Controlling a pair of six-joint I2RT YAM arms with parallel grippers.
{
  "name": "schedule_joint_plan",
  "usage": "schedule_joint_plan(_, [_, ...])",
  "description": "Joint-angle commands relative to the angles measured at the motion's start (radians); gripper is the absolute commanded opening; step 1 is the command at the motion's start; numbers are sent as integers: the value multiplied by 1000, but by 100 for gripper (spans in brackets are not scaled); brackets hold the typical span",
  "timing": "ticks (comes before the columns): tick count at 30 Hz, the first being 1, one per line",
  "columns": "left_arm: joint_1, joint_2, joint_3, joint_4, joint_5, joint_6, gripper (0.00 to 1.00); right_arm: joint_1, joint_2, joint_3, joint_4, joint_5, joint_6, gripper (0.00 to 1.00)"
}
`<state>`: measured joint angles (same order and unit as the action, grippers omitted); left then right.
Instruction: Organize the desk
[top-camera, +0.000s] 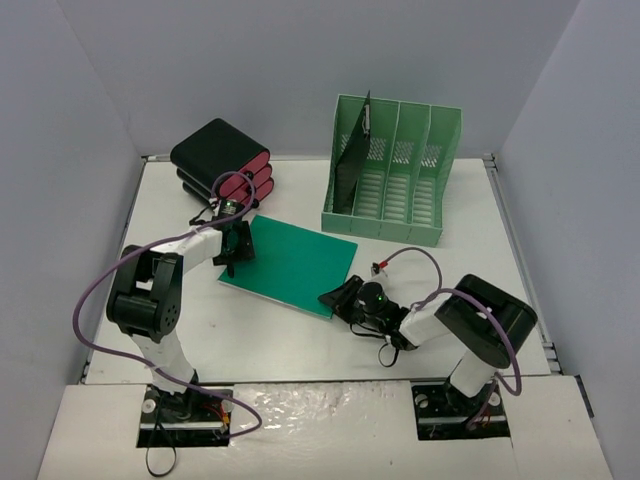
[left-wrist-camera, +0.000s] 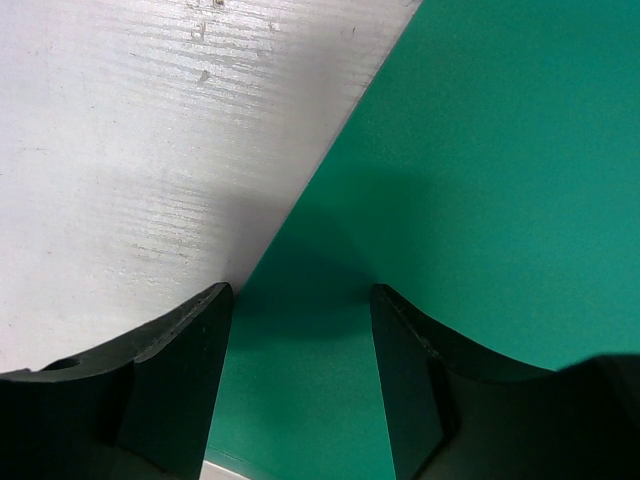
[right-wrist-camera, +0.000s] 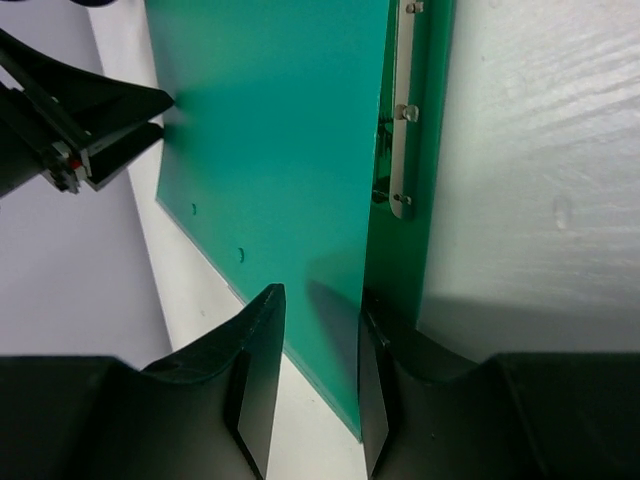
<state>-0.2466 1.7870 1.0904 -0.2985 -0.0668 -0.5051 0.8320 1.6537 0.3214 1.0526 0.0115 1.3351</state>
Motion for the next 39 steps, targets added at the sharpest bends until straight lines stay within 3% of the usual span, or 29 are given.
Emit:
schedule_joint_plan(1, [-16,68,-31,-124,112,-7,52,6,88,32,169,-35,12,26])
schedule_joint_plan(8, [-16,56,-15,-144,106,1,52,22,198,117,241,-78,26,0])
schedule_joint_plan(13, [-16,12,-2,-158,108,9,52,46,69,157,-5,-31,-41,0])
schedule_joint_plan(18, [-25,-85,19,-189,113,20,52,64,-192,227,-315,58,-102,0])
schedule_joint_plan(26, [-189,-311,128,-310,-27,106,58,65,-508,339,-783,156,-119,0])
schedule_joint_plan(39, [-409,-652,139,-385,-112,205,65,65,-644,446,-1047,164,-99,0])
